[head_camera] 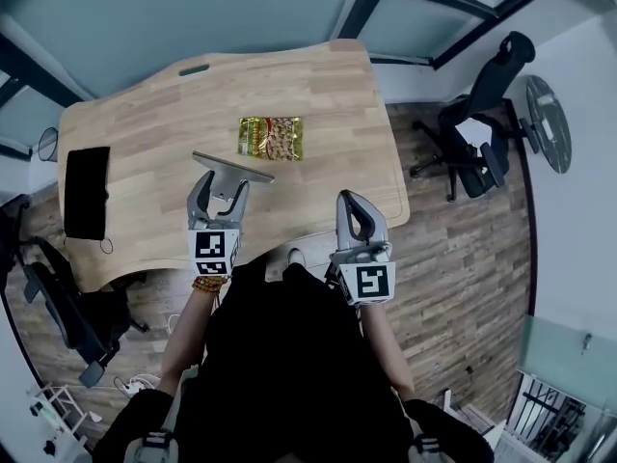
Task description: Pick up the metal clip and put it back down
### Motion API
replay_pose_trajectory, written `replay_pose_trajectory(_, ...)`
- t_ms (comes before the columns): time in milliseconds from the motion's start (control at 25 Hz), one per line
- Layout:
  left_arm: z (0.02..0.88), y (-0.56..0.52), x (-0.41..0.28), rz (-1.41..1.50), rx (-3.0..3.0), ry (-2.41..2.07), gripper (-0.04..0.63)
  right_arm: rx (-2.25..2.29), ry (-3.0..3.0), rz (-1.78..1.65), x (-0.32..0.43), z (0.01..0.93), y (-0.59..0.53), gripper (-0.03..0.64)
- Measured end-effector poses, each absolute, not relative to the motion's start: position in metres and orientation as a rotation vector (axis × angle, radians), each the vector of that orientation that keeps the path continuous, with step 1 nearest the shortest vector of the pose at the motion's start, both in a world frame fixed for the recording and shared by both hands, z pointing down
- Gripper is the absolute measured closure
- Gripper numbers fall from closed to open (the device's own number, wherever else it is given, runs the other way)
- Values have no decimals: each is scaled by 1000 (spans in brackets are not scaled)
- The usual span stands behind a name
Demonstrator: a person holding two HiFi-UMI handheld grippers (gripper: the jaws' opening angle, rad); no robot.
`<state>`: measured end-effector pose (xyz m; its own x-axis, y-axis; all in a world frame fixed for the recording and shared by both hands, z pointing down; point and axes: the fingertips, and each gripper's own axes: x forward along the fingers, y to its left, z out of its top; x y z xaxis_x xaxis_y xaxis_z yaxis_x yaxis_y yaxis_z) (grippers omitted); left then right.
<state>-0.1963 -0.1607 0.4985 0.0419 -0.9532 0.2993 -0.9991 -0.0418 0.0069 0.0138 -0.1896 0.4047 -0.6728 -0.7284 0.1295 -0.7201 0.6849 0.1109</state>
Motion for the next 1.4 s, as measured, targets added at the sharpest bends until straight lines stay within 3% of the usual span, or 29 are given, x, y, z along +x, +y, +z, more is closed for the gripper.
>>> replay_pose_trajectory(1400, 663, -190, -124, 667, 2220, -1561, 290, 1640, -2374, -33, 124, 417, -175, 595)
